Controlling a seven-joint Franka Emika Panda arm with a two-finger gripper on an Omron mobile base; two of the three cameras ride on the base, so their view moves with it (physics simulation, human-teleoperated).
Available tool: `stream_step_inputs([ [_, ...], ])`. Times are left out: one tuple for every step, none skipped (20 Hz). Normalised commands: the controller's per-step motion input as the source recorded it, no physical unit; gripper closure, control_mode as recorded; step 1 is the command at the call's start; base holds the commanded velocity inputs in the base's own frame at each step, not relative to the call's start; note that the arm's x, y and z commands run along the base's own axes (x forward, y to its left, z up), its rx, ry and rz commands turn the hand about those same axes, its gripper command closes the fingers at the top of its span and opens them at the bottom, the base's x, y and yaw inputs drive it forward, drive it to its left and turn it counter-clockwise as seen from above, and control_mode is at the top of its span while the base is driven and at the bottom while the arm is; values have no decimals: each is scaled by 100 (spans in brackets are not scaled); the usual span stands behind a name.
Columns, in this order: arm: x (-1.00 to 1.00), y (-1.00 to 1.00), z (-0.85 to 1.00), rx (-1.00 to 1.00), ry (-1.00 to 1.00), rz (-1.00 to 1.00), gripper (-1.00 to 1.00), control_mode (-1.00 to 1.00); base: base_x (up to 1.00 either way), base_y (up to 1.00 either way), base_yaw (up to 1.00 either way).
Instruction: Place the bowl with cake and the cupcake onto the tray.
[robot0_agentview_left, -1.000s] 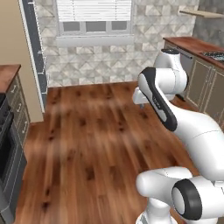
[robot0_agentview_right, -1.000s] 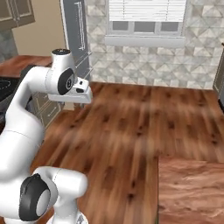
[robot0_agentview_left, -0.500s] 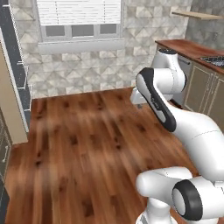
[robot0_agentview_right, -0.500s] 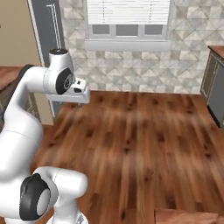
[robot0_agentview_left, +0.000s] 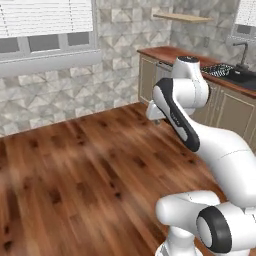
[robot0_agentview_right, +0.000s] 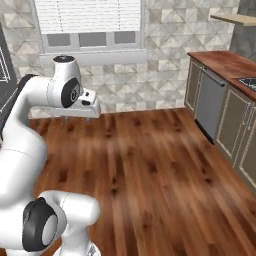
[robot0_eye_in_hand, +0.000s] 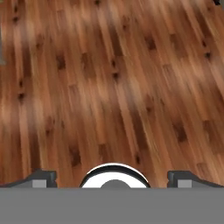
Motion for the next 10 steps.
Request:
stream_step_inputs([
  [0, 0, 0, 0, 0, 0, -100, 100, 78, 19, -54],
  [0, 0, 0, 0, 0, 0, -100, 100, 78, 19, -55],
  [0, 0, 0, 0, 0, 0, -100, 100, 76, 17, -56],
  [0, 0, 0, 0, 0, 0, -100, 100, 71, 16, -57],
  [0, 0, 0, 0, 0, 0, -100, 100, 67, 14, -57],
  [0, 0, 0, 0, 0, 0, -100, 100, 61, 14, -58],
  [0, 0, 0, 0, 0, 0, -100, 100, 56, 15, -59],
  [0, 0, 0, 0, 0, 0, -100, 100, 56, 15, -59],
  [0, 0, 0, 0, 0, 0, -100, 100, 52, 16, -58],
  [0, 0, 0, 0, 0, 0, -100, 100, 51, 16, -58],
])
